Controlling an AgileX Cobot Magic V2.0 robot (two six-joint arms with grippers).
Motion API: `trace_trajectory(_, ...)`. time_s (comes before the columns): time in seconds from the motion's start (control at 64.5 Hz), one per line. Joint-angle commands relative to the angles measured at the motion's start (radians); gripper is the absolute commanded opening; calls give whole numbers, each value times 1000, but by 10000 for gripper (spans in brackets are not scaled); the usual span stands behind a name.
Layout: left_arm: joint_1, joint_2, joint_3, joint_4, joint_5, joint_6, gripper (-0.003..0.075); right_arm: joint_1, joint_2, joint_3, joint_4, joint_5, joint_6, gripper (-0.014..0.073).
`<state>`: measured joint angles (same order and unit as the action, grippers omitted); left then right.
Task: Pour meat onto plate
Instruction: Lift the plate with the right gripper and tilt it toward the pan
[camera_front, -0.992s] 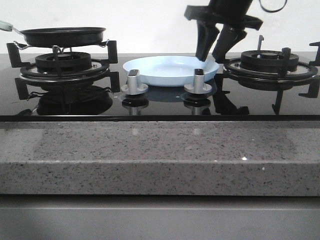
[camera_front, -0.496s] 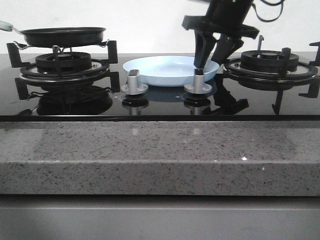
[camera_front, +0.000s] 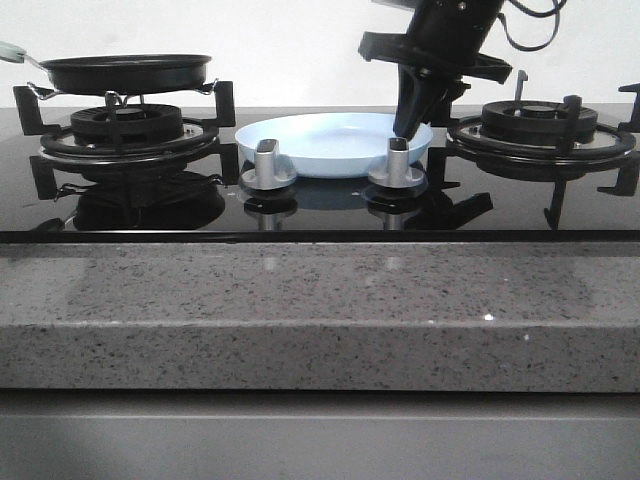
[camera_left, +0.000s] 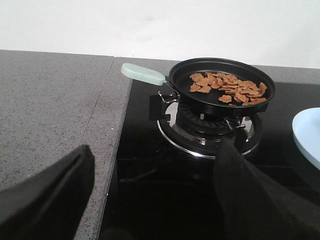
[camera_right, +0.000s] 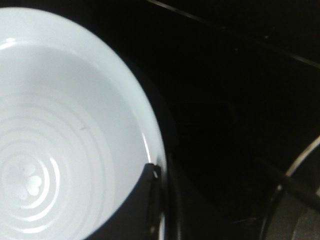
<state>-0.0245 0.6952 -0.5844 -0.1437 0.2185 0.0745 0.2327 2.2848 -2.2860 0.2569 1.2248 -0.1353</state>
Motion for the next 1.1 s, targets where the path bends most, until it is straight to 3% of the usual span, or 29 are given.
trace_trajectory(0.0, -5, 4, -37, -11, -87, -8, 491, -2, -61, -32, -5, 63, -17, -59)
trace_trajectory(0.31, -5, 6, -37, -11, -85, -8, 491, -4, -87, -167, -5, 115, 39, -59)
trace_trajectory(0.589, -5, 6, -37, -11, -87, -8, 491, -4, -171, -140, -5, 117, 49, -59)
trace_trajectory(0.822, -5, 6, -37, -11, -87, -8, 492, 1, -339, 117, 44, 83, 15, -59)
trace_trajectory(1.085, -5, 6, -37, -11, -87, -8, 492, 9, -547, 585, 198, -244, -90, -59)
